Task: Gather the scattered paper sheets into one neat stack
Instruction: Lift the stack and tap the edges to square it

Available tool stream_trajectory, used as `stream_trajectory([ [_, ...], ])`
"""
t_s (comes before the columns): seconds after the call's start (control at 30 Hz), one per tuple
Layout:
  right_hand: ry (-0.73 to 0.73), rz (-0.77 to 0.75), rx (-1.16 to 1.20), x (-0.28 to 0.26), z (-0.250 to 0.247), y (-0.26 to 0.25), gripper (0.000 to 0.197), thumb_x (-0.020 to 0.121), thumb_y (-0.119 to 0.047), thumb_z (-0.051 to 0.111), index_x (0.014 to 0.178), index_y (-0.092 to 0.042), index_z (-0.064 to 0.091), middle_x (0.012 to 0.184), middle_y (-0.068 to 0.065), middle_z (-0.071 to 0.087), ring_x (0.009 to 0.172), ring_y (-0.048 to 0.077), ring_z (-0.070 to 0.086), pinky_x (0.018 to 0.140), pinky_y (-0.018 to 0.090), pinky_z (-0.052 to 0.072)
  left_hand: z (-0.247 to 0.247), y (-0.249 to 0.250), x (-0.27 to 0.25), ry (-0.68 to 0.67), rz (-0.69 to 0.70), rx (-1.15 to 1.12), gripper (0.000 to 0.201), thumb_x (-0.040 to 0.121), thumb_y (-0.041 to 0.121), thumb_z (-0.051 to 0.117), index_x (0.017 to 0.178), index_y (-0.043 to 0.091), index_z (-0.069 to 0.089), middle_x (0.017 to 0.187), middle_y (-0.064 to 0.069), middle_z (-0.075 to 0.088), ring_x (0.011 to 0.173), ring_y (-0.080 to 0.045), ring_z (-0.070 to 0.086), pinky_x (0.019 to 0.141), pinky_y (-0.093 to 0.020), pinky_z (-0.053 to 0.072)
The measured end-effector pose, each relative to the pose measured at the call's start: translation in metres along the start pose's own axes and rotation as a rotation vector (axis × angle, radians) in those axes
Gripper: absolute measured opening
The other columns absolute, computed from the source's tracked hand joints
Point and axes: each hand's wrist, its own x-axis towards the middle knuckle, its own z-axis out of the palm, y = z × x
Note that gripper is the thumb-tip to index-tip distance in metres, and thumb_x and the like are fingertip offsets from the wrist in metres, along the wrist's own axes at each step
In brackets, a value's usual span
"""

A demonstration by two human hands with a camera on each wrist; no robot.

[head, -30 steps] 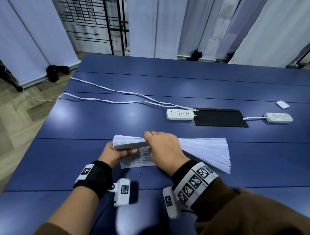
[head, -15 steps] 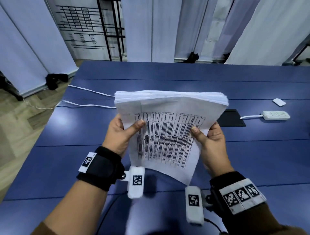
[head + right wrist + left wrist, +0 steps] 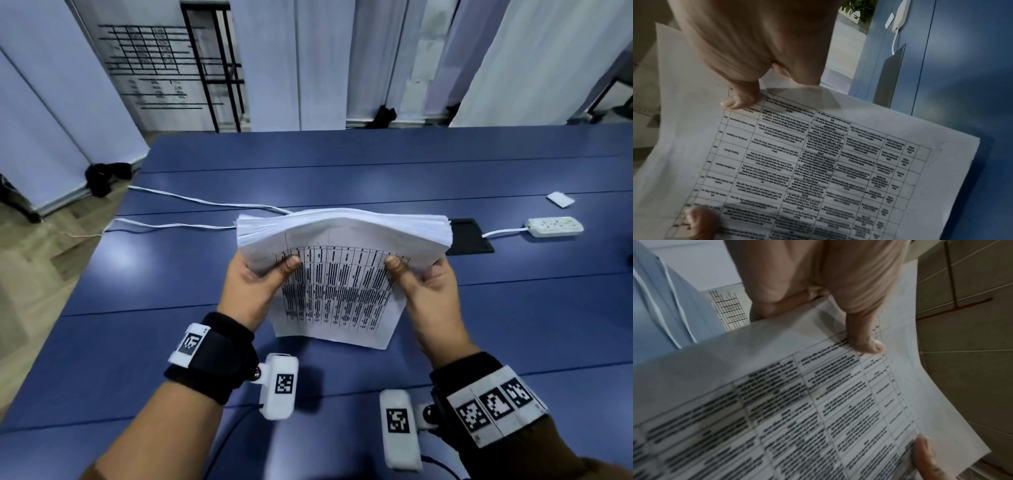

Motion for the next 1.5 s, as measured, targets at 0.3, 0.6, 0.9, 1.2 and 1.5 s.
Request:
stream_trajectory([
  [0.3,-0.003,-0.53,-0.854,-0.015,-0.005,-0.024,0.089,0.082,-0.019,0.077,0.152,-0.022,0.023,0.156,0.005,0.023,0.145,0.02,0.023,0.118,0.049,0.025,0.002,-0.004,0.002,-0.083,-0.054,0.043,0.054,0.06,0.001,0.082,0.111,-0.002,0.064,0.105,-0.013,0.073,0.099,-0.023,0.07,0.081,-0.026,0.055],
  [0.6,-0.141,-0.517,-1.682,-0.025,0.003,-0.052,0.086,0.086,-0.054,0.056,0.154,-0.019,0.017,0.163,-0.005,0.012,0.151,0.02,0.005,0.111,0.071,0.003,0.006,0.0,0.003,-0.131,-0.04,-0.025,0.047,0.042,0.033,0.093,0.086,0.03,0.078,0.092,0.003,0.076,0.089,-0.012,0.071,0.08,-0.024,0.055],
  [0.9,-0.15,-0.513,-1.64,-0.023,0.012,-0.062,0.085,0.085,-0.039,0.064,0.153,-0.017,0.02,0.162,-0.002,0.015,0.15,0.017,0.008,0.111,0.07,0.009,0.006,0.001,-0.002,-0.068,-0.068,-0.026,0.033,0.063,0.0,0.077,0.095,-0.004,0.07,0.085,-0.002,0.076,0.081,-0.012,0.072,0.073,-0.02,0.054],
  [1.2,-0.105,-0.478,-1.582,-0.019,0.021,-0.078,0.088,0.085,-0.051,0.061,0.154,-0.021,0.015,0.162,-0.006,0.01,0.15,0.014,0.004,0.114,0.067,0.004,0.006,0.002,-0.006,-0.069,-0.083,-0.07,0.036,0.061,0.006,0.079,0.096,0.002,0.07,0.09,-0.006,0.076,0.087,-0.018,0.072,0.076,-0.024,0.055],
  [1.5,-0.207,-0.436,-1.695,-0.015,0.038,-0.082,0.104,0.078,-0.056,0.065,0.155,-0.018,0.007,0.163,-0.006,0.0,0.151,0.015,-0.002,0.114,0.065,-0.005,0.007,0.001,-0.006,-0.076,-0.068,-0.109,0.024,0.062,0.002,0.081,0.083,0.011,0.076,0.087,-0.005,0.076,0.082,-0.016,0.072,0.074,-0.023,0.055],
])
